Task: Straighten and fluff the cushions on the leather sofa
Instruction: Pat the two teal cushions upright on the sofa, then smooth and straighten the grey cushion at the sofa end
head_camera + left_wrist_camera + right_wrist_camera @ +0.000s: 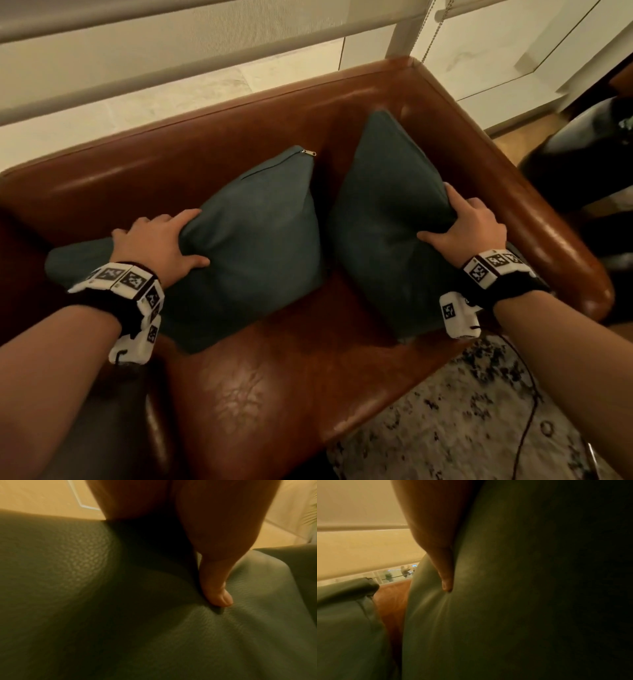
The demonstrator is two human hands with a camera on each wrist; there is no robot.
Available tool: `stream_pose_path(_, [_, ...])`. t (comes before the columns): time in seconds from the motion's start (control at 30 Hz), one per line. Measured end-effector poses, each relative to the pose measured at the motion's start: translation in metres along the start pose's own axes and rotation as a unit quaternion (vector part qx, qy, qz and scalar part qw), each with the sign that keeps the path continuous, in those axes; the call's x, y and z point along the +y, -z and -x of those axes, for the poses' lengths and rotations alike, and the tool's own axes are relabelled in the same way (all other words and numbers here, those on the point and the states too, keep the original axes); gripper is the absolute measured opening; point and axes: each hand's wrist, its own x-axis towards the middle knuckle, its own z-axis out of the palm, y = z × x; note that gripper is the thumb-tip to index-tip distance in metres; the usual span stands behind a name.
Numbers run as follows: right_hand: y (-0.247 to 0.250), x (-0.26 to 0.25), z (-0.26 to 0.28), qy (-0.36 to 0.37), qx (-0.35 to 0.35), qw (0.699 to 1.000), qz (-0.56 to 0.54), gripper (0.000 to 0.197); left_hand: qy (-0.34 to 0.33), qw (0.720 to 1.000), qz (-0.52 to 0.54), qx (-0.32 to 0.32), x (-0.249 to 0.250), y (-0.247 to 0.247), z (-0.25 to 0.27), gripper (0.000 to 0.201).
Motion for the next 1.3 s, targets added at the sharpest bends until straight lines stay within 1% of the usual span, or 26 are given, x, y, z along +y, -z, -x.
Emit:
stream_pose_path(0.07, [-0.003, 0.001, 0.001, 0.001, -0.003, 1.000, 0.025, 0.100, 0.004, 1.000, -0.007, 0.010, -0.005, -0.004, 0.006, 0.088])
stream_pose_path(0.17, [-0.017, -0.004, 0.003, -0.011, -0.059, 0.996, 0.070, 0.109, 0.033, 0.999, 0.010, -0.024, -0.016, -0.017, 0.008, 0.098])
stream_pose_path(0.23, [-0.027, -0.010, 0.004, -0.014, -0.093, 0.992, 0.087, 0.115, 0.057, 0.997, 0.037, -0.035, -0.025, -0.024, 0.005, 0.105])
stream_pose_path(0.33, [-0.024, -0.013, 0.004, -0.012, -0.120, 0.988, 0.096, 0.117, 0.051, 0.997, 0.057, -0.012, -0.032, -0.024, 0.007, 0.111])
stream_pose_path(0.4, [-0.016, -0.015, 0.005, -0.018, -0.129, 0.984, 0.124, 0.119, 0.022, 0.997, 0.076, 0.021, -0.033, -0.019, 0.021, 0.104])
stream_pose_path(0.47, [-0.007, -0.021, 0.011, -0.019, -0.098, 0.983, 0.153, 0.119, -0.010, 0.993, 0.099, 0.055, -0.031, -0.018, 0.045, 0.088])
stream_pose_path(0.57, [-0.002, -0.056, 0.038, 0.068, -0.011, 0.988, 0.138, 0.104, -0.014, 0.986, 0.149, 0.077, -0.044, -0.027, 0.106, 0.063])
stream_pose_path(0.6, [-0.005, -0.067, 0.050, 0.102, 0.008, 0.988, 0.116, 0.098, -0.010, 0.982, 0.170, 0.083, -0.050, -0.033, 0.129, 0.057])
stream_pose_path(0.63, [-0.013, -0.075, 0.062, 0.136, 0.007, 0.985, 0.104, 0.094, -0.001, 0.977, 0.194, 0.090, -0.058, -0.040, 0.154, 0.054])
stream_pose_path(0.67, [-0.038, -0.066, 0.062, 0.166, -0.014, 0.981, 0.100, 0.093, 0.016, 0.971, 0.219, 0.096, -0.069, -0.048, 0.180, 0.051])
stream_pose_path(0.7, [-0.067, -0.054, 0.057, 0.183, -0.058, 0.976, 0.101, 0.095, 0.040, 0.964, 0.243, 0.101, -0.081, -0.058, 0.207, 0.050])
stream_pose_path(0.73, [-0.094, -0.053, 0.058, 0.220, -0.076, 0.968, 0.091, 0.093, 0.072, 0.956, 0.263, 0.105, -0.096, -0.069, 0.235, 0.049])
stream_pose_path(0.77, [-0.114, -0.063, 0.071, 0.251, -0.081, 0.961, 0.080, 0.089, 0.112, 0.947, 0.280, 0.109, -0.113, -0.082, 0.265, 0.050])
stream_pose_path(0.8, [-0.125, -0.087, 0.100, 0.290, -0.093, 0.950, 0.073, 0.085, 0.157, 0.938, 0.288, 0.114, -0.130, -0.096, 0.294, 0.051])
stream_pose_path(0.83, [-0.121, -0.123, 0.143, 0.313, -0.111, 0.939, 0.093, 0.084, 0.205, 0.929, 0.285, 0.119, -0.148, -0.109, 0.322, 0.054])
stream_pose_path(0.9, [-0.096, -0.213, 0.246, 0.375, -0.128, 0.913, 0.094, 0.079, 0.315, 0.905, 0.261, 0.120, -0.184, -0.136, 0.374, 0.064])
stream_pose_path(0.93, [-0.091, -0.251, 0.283, 0.407, -0.150, 0.898, 0.077, 0.074, 0.369, 0.887, 0.252, 0.113, -0.202, -0.148, 0.396, 0.070])
stream_pose_path(0.97, [-0.093, -0.284, 0.312, 0.443, -0.182, 0.875, 0.075, 0.072, 0.421, 0.865, 0.255, 0.097, -0.218, -0.159, 0.416, 0.075])
stream_pose_path(1.03, [-0.104, -0.346, 0.356, 0.514, -0.241, 0.818, 0.086, 0.070, 0.502, 0.816, 0.285, 0.035, -0.245, -0.182, 0.445, 0.083])
stream_pose_path(1.1, [-0.126, -0.407, 0.401, 0.606, -0.226, 0.757, 0.093, 0.070, 0.536, 0.779, 0.323, -0.042, -0.260, -0.204, 0.463, 0.085])
stream_pose_path(1.13, [-0.137, -0.438, 0.425, 0.665, -0.196, 0.714, 0.095, 0.075, 0.531, 0.772, 0.343, -0.067, -0.263, -0.212, 0.467, 0.084])
stream_pose_path(1.17, [-0.148, -0.466, 0.448, 0.724, -0.172, 0.659, 0.114, 0.085, 0.515, 0.772, 0.364, -0.079, -0.263, -0.219, 0.471, 0.082])
stream_pose_path(1.2, [-0.157, -0.495, 0.470, 0.767, -0.143, 0.605, 0.160, 0.097, 0.492, 0.779, 0.382, -0.075, -0.262, -0.222, 0.473, 0.081])
stream_pose_path(1.23, [-0.168, -0.521, 0.488, 0.787, -0.139, 0.557, 0.225, 0.111, 0.461, 0.793, 0.393, -0.062, -0.261, -0.221, 0.478, 0.080])
stream_pose_path(1.27, [-0.176, -0.546, 0.503, 0.790, -0.143, 0.515, 0.302, 0.127, 0.424, 0.812, 0.398, -0.042, -0.262, -0.217, 0.485, 0.078])
stream_pose_path(1.3, [-0.182, -0.568, 0.514, 0.785, -0.147, 0.465, 0.383, 0.143, 0.382, 0.831, 0.405, -0.016, -0.265, -0.214, 0.494, 0.073])
